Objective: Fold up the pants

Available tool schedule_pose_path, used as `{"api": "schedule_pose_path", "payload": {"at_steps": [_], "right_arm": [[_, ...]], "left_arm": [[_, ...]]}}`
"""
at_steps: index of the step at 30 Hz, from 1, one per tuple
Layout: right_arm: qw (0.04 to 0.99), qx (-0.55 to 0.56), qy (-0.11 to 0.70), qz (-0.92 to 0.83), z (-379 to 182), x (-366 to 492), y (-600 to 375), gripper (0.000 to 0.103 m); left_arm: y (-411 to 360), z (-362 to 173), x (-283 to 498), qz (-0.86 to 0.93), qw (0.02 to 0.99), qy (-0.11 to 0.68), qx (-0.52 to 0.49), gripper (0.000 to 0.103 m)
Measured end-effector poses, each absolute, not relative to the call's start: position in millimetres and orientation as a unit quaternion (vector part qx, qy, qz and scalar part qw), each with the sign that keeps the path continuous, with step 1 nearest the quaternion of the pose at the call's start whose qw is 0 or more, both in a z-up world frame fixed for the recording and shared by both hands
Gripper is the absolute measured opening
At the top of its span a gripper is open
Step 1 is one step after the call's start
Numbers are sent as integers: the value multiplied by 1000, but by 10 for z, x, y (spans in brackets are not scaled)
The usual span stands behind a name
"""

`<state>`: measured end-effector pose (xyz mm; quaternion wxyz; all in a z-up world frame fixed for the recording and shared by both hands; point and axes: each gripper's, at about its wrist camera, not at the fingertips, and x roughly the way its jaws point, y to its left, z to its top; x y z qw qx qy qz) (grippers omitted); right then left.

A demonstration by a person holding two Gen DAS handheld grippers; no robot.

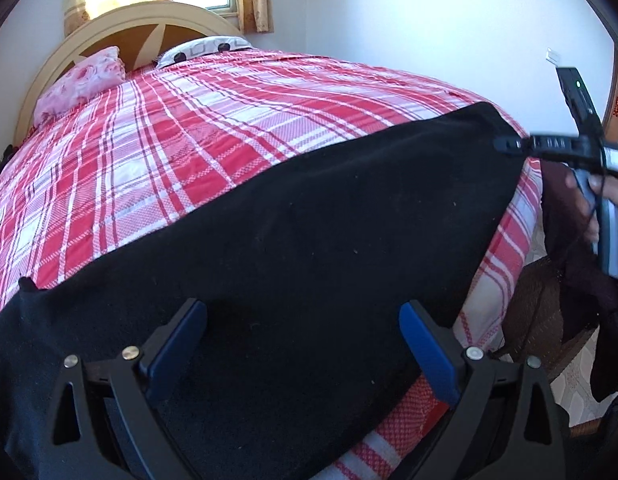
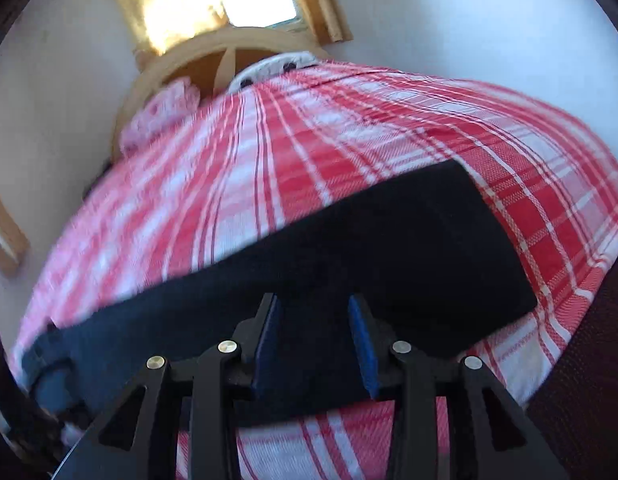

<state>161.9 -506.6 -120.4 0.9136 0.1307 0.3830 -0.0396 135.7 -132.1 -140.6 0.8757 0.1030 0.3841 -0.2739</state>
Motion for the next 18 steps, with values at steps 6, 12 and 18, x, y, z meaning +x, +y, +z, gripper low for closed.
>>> {"api": "schedule_pose_path", "payload": {"at_steps": [6,12,18], "right_arm": [[912,73,400,-57,-1350,1543,-4861,40],[933,110,341,11,-979,1484,-4575,40],[920,85,361,124,-959,1855,-3692,40]], "left_arm": [[-1238,-1318,1267,-270,881,378,86,102],[-637,-1144,1133,-205,913,348,53,102],[51,-1193,1105,-113,932,342,34,102]]}}
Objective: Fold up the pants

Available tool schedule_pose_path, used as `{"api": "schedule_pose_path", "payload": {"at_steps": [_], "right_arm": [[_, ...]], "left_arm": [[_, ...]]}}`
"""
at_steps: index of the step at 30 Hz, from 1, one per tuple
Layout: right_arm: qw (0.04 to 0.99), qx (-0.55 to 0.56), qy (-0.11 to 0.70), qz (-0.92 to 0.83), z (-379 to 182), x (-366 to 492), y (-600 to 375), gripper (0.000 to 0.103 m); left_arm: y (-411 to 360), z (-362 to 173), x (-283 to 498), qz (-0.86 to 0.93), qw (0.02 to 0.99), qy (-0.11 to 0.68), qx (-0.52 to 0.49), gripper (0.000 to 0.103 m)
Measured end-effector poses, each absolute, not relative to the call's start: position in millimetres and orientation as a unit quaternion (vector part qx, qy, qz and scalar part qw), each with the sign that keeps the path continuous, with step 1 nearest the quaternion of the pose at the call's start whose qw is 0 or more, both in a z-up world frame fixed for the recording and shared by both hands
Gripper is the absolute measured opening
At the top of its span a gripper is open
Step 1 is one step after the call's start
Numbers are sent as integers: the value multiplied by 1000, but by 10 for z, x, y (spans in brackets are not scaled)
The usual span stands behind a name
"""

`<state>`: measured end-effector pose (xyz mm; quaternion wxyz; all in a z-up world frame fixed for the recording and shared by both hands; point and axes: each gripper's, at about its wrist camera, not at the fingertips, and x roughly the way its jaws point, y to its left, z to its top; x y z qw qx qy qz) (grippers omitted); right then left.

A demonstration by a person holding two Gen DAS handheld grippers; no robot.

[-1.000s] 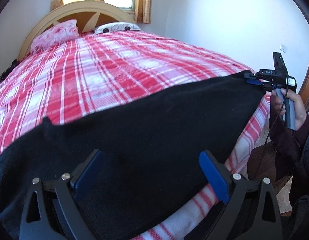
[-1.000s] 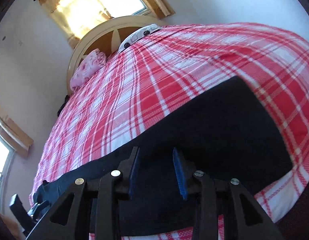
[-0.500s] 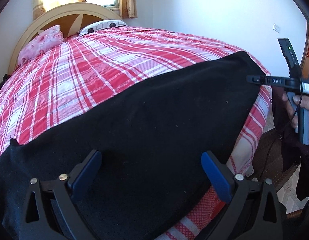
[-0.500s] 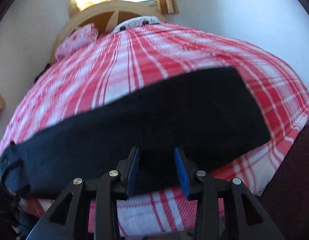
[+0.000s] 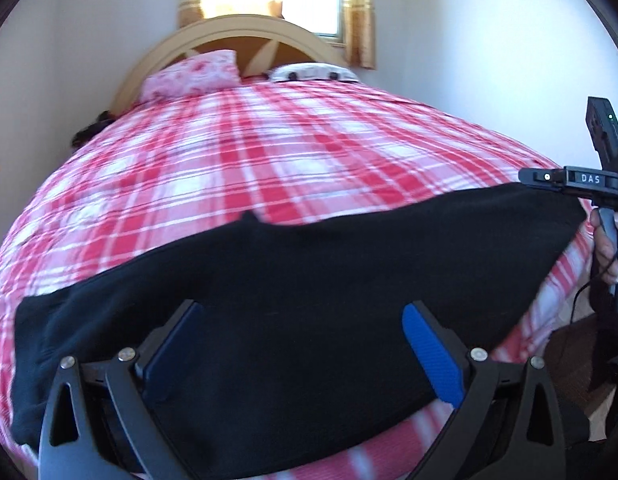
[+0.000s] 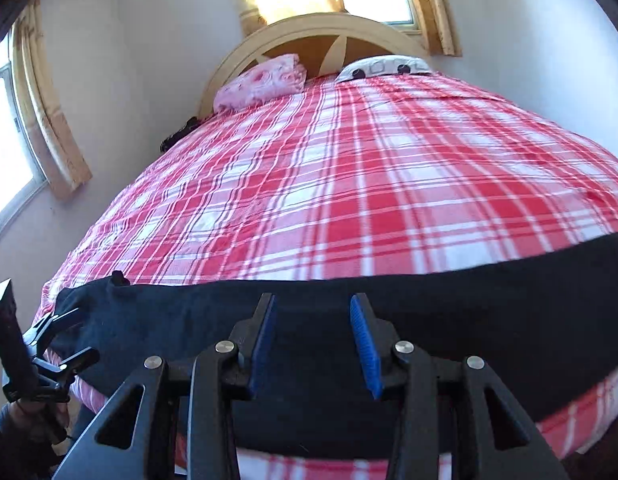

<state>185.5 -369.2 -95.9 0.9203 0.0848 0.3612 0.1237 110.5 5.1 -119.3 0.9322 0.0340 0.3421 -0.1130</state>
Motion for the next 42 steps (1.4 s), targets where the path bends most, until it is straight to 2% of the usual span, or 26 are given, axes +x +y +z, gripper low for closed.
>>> {"api": "schedule_pose_path", "payload": {"at_steps": [5,8,10,11,12,13,17,20,24,29,37,42], "right_arm": [[885,98,387,240,-1121,2044,-3081,40],[883,42,416,214,-1330,2067,-2852,40],[888,52,410,203,-1407,2105,-2986,37],[885,87,408,208,-1428,2144,-3138,28],[880,117,412,208,-1438,2176,-3281,24],[877,138,409,210,-1429,2184,-3378,24],[899,121,374,192,-1220,2023,-3488,29],[908,119,375,141,-1243,1999,-3652,47],[905,117,382,147,-1326,2016,-3754,47],[917,80,366,136,-1088,1878,-3946,47],[928,173,328,-38,-960,1578,-5511,48],[921,205,320,-89,-968,1368,-6089,48]], "left_arm": [[370,-1423,1217,-75,925,373,1,102],[395,-1481,1204,-78,928,364,9,102],[376,-1485,1196,-82,928,362,19,102],[384,-1471,1193,-84,928,363,21,102],[410,-1443,1205,-80,928,364,24,102],[447,-1413,1194,-75,929,362,26,102],[747,-1279,1090,-38,940,338,32,103],[1004,-1366,1195,5,934,357,31,103],[1213,-1488,1238,4,929,370,-21,103],[860,-1349,1251,-25,930,368,4,103],[-283,-1099,1449,-161,919,356,51,103],[-1023,-1098,1559,-227,900,362,83,103]]}}
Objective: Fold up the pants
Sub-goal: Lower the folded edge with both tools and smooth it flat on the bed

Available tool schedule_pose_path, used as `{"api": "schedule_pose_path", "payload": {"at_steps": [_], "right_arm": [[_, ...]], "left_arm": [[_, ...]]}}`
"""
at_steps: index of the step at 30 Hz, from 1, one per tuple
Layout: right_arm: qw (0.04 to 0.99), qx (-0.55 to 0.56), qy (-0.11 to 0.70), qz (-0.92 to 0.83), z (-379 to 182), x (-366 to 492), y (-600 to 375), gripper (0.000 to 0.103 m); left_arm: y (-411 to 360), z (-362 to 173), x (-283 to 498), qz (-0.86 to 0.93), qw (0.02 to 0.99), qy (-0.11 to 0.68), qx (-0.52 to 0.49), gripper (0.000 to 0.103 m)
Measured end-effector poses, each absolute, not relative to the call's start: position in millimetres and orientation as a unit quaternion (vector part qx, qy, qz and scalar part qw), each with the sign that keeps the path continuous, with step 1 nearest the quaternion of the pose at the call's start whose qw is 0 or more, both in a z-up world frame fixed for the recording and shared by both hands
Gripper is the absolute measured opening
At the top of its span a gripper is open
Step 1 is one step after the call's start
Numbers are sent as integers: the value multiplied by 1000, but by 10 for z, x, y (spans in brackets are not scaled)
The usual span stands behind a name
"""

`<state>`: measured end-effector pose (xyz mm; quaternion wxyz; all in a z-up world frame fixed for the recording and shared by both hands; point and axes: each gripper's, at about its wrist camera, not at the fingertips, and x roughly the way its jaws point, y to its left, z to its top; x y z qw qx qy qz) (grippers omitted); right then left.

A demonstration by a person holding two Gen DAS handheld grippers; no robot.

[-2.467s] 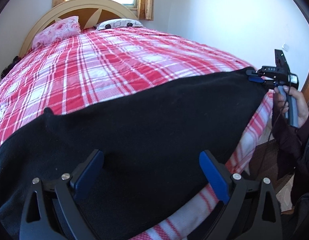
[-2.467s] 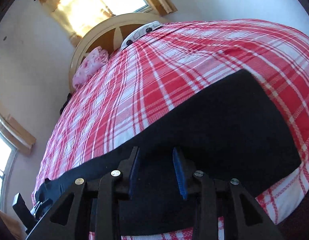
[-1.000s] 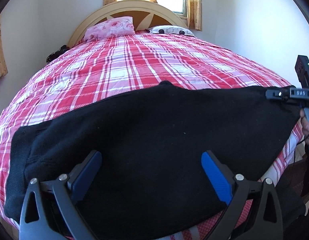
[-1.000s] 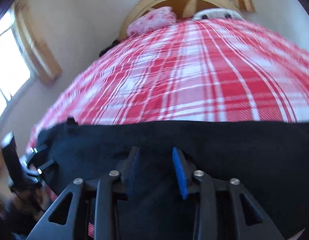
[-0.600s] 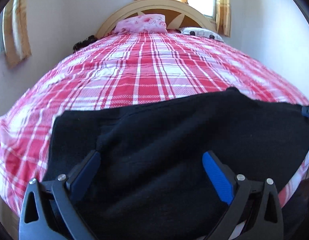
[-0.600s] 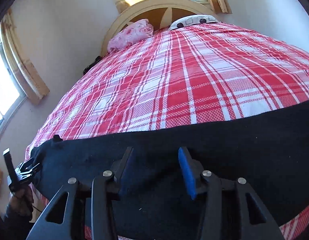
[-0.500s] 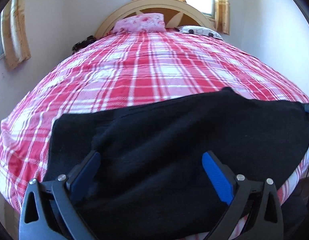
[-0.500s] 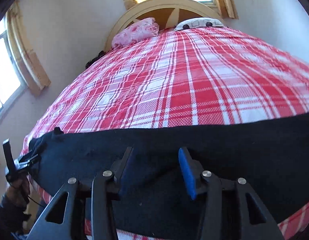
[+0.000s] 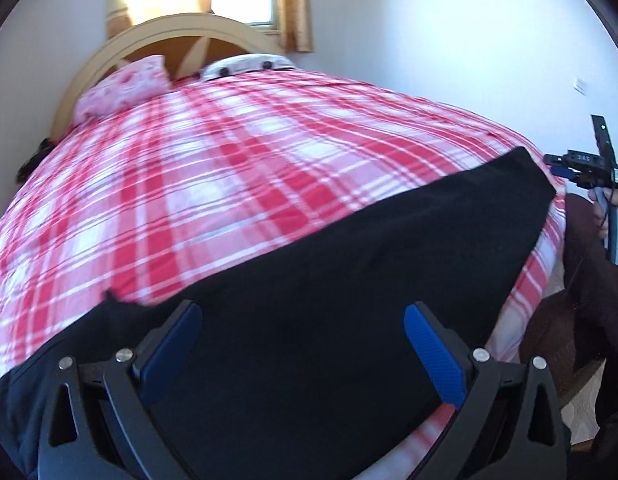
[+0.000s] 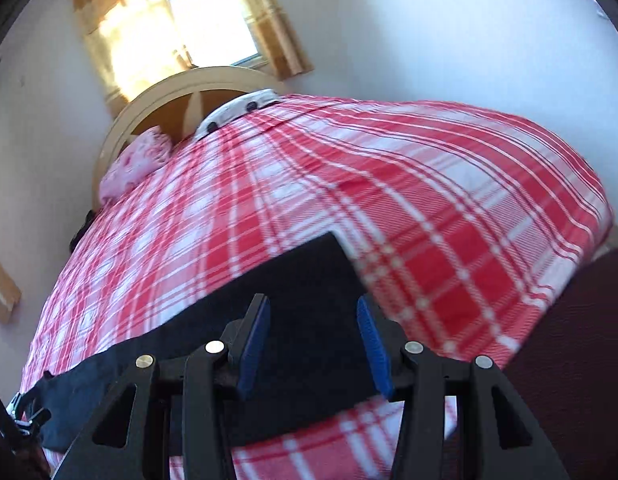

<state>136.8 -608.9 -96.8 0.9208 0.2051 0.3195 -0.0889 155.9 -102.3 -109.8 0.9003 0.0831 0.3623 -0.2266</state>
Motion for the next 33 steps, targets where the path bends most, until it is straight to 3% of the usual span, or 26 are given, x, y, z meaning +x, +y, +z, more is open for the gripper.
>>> {"api": "schedule_pose_path", "payload": {"at_steps": [13,33], "right_arm": [[877,234,404,-114,-1427,1434,-6430,48],[882,299,360,-58,-1456,1436,-6549,48]], "left_arm": [[-1608,-1367,1664,-241,869,425,81,103],[-1607,-1377,1626,-237,873,420,72,103]]}}
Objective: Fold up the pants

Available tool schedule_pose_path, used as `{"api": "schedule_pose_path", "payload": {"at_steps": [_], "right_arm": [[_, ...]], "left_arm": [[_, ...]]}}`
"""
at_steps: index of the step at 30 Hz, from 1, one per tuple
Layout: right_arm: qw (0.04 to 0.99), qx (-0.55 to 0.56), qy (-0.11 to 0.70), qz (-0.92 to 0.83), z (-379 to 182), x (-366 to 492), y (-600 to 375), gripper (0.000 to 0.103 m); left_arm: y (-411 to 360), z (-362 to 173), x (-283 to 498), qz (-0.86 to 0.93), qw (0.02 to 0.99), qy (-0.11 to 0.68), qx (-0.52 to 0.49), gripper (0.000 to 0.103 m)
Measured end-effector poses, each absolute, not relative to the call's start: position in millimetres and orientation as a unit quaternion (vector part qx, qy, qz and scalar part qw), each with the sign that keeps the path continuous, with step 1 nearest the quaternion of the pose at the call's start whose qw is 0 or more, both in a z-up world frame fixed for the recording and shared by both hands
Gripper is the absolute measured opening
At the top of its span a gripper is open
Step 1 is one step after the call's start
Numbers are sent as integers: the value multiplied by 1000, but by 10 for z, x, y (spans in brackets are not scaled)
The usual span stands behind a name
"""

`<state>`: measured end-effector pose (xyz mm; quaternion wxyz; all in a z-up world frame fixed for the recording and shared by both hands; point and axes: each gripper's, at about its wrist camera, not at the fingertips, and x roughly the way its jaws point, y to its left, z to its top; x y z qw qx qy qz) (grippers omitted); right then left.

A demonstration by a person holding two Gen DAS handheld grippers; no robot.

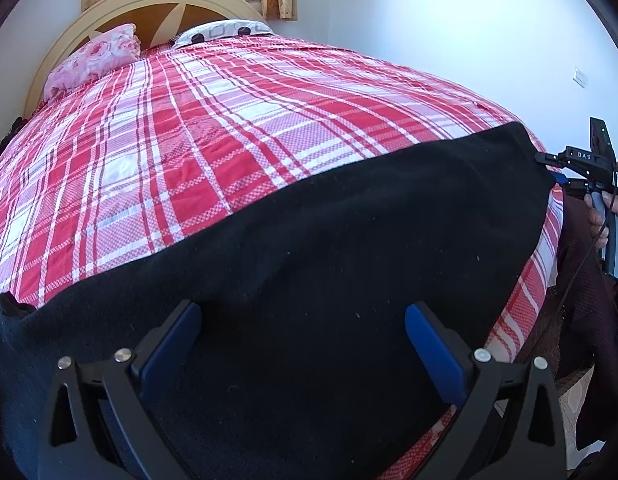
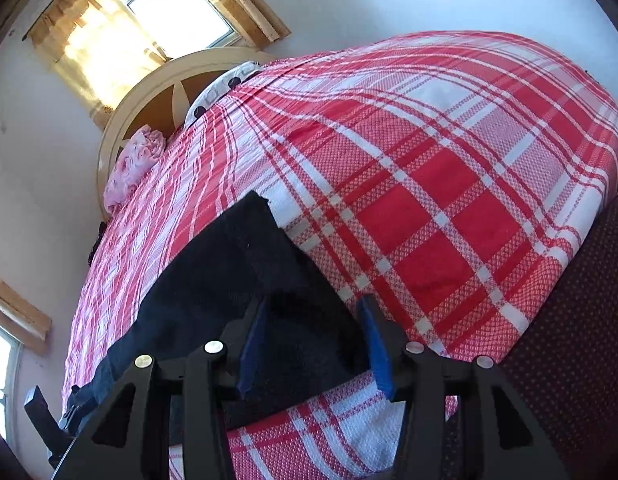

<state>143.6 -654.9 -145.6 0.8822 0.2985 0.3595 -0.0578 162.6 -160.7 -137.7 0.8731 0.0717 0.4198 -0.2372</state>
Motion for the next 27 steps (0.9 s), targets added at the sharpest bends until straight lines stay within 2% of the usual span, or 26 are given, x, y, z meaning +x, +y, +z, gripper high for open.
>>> {"api": "schedule_pose_path", "payload": {"at_steps": [10,13,15,23,25,26,27], "right_arm": [[890,264,372,-14,-1433,1533,-6388,48],[885,302,355,-27,-1483,1512,-6539,32],[881,324,342,-26,-1529,1498,-6608,30],[884,297,360,27,-1506,1607,-6452,30],[885,289,363,35,-1496,1622,-6419,24],[888,280,365,25,-1495,1624,-6403,16],[888,277,366,18,-1500,1626,-6404,15]], "left_arm": [[-1615,-1374,1627,-234,873,421,74,103],[-1615,-1375,1629,-234,874,420,73,103],[-1618,-1381,1626,-234,874,419,74,103],[-1617,-1387,1625,-234,875,418,74,103],[-1615,-1384,1624,-234,874,418,74,103],[-1615,-1384,1624,-234,874,419,74,103],[-1616,-1387,1625,-234,875,418,73,103]]}}
